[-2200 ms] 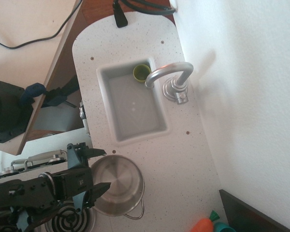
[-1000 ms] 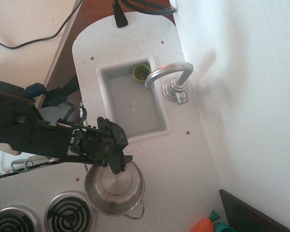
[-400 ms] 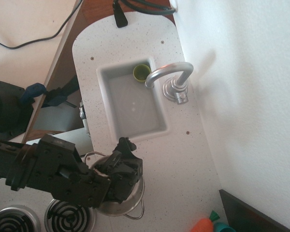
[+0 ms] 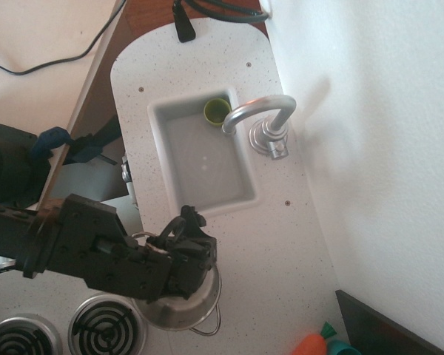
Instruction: Pick up pot
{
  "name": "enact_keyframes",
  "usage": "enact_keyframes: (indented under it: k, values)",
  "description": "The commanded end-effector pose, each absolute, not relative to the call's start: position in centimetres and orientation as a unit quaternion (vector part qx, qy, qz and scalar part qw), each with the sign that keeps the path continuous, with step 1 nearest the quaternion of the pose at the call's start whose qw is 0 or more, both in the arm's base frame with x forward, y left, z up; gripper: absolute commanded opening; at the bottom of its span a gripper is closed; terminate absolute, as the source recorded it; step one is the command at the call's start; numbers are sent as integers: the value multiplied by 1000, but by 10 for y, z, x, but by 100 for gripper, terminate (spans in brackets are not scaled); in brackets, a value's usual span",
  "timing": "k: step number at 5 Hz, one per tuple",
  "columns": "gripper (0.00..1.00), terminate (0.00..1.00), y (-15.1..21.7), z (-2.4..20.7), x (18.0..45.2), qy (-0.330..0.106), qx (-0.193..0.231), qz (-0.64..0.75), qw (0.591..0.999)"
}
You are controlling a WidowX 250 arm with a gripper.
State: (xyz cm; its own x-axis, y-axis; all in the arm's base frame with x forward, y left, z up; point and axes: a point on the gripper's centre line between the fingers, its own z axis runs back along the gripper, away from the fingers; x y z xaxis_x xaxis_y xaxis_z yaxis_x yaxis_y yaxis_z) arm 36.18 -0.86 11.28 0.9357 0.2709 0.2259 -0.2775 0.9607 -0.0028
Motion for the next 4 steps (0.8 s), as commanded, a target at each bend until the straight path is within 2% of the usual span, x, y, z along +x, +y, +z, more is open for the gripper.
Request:
enact_keyframes:
  k: [1, 2, 3, 4]
  values:
    - [100, 0, -4, 105, 354, -83, 0, 145, 986]
    - [100, 0, -9, 71, 347, -19, -9, 153, 988]
    - [100, 0, -11, 61, 343, -8, -7, 158, 987]
    - [100, 0, -12, 62, 342, -27, 5, 177, 984]
